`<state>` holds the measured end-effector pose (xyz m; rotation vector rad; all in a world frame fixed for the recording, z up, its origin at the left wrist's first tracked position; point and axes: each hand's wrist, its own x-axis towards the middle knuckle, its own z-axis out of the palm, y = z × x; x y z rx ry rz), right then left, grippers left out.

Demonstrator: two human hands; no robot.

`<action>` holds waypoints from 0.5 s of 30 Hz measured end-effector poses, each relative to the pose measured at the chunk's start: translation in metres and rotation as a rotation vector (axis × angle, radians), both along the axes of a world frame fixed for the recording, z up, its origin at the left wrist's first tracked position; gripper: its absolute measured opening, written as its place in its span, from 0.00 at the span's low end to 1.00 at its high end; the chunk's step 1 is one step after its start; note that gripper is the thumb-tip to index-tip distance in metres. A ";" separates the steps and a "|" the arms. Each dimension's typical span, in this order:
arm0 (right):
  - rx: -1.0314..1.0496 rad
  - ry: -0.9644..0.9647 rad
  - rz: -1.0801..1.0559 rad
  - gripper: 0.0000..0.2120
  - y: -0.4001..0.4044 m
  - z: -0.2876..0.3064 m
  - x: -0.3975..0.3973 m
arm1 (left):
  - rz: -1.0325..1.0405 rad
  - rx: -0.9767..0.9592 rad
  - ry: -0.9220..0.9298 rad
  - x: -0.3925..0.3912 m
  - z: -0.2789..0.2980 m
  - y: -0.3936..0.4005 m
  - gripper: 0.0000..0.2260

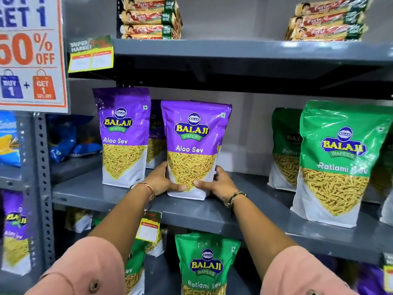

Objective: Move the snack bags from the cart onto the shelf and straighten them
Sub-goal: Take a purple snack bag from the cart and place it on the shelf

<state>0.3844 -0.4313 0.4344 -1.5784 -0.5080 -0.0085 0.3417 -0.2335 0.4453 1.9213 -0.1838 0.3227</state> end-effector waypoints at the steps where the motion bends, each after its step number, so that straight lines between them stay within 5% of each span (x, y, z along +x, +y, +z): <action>1: 0.006 -0.003 -0.001 0.30 0.000 0.000 0.001 | 0.006 -0.004 0.002 0.002 0.000 0.000 0.38; 12: 0.008 0.009 -0.026 0.30 -0.011 -0.003 0.003 | 0.016 0.007 0.023 0.008 -0.005 -0.007 0.42; 15: -0.015 -0.032 -0.065 0.34 -0.010 -0.001 -0.006 | -0.030 -0.115 -0.059 0.001 0.000 -0.021 0.50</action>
